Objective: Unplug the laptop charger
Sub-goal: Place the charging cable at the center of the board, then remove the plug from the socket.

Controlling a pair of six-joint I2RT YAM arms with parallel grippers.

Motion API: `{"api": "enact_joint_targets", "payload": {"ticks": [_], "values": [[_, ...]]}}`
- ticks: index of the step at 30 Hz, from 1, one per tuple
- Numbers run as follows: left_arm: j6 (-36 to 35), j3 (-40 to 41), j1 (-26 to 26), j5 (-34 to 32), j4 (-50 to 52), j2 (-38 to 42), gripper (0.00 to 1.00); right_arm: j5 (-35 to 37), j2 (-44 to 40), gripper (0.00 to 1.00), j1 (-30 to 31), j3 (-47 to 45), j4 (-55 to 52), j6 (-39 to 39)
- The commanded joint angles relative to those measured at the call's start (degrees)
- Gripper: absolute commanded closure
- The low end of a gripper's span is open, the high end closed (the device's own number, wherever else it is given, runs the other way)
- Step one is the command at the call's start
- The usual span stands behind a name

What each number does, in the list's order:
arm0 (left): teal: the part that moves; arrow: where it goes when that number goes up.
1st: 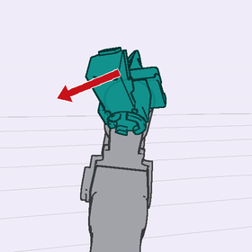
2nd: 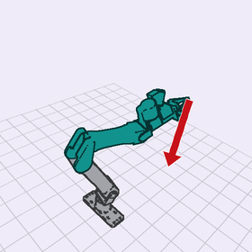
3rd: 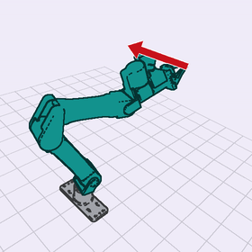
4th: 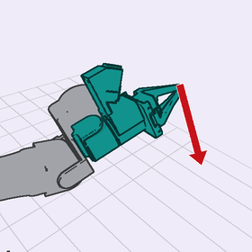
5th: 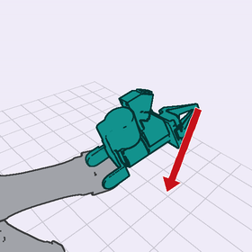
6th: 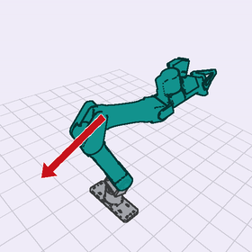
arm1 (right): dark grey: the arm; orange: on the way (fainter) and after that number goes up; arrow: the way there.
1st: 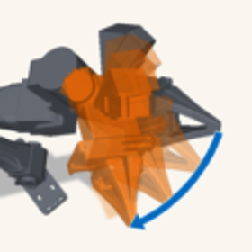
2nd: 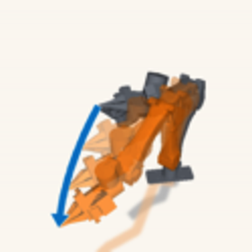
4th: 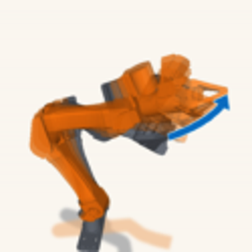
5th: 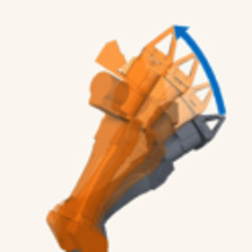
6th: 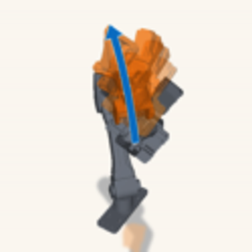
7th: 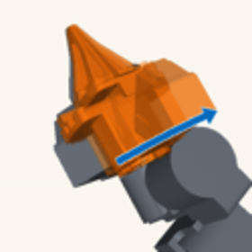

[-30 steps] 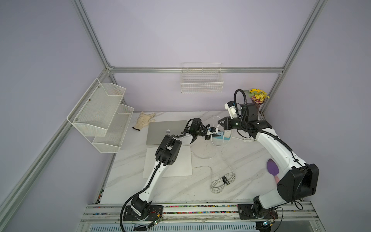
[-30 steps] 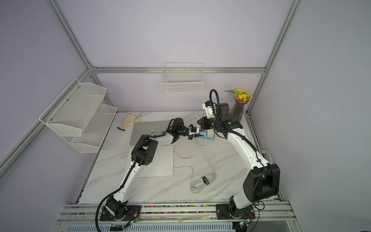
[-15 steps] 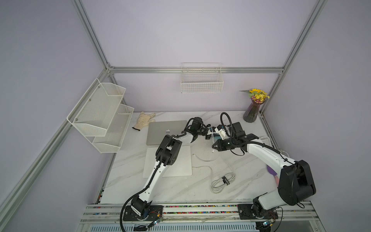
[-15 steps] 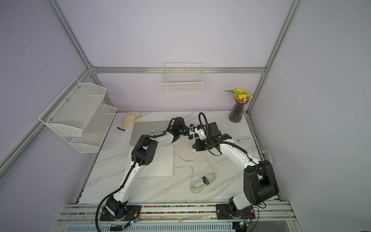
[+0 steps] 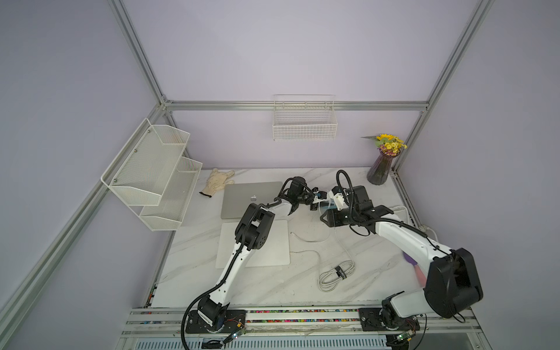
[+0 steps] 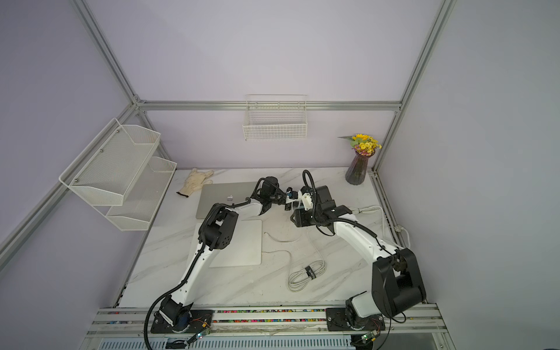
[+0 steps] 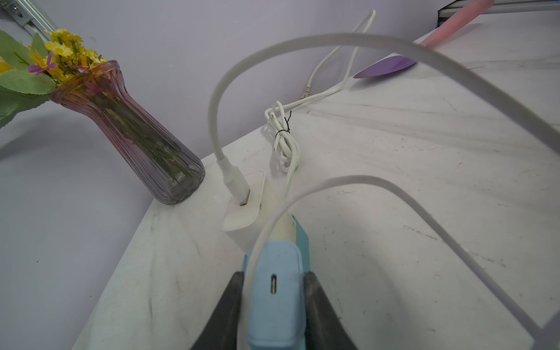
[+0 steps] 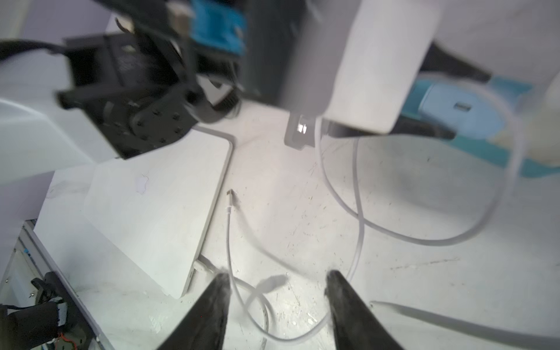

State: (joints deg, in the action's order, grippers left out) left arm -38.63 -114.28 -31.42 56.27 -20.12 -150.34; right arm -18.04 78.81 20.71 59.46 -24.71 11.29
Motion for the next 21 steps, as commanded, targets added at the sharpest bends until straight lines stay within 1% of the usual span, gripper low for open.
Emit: {"api": "enact_joint_targets", "payload": {"ticks": [1,3,6,10,16,21], "values": [[-0.1,-0.8,-0.1,-1.4,2.5,0.2,1.00,4.2,-8.0,0.37,0.3,1.0,5.6,1.3],[0.0,-0.5,-0.1,-1.5,2.2,0.3,1.00,4.6,-10.7,0.34,0.3,0.8,7.5,1.8],[0.5,0.8,-0.1,-1.6,0.2,0.6,1.00,6.1,-12.6,0.33,0.3,1.6,8.4,2.2],[4.5,1.4,0.3,-1.0,-3.6,0.8,1.00,10.0,-14.1,0.32,0.4,1.1,10.2,2.1],[6.1,-0.2,0.5,-0.9,-4.2,2.0,1.00,14.1,-13.9,0.32,0.2,0.4,11.5,2.8],[6.4,-0.3,1.0,-1.0,-3.4,4.6,1.00,15.2,-13.1,0.32,-0.1,0.0,12.1,2.8]]}}
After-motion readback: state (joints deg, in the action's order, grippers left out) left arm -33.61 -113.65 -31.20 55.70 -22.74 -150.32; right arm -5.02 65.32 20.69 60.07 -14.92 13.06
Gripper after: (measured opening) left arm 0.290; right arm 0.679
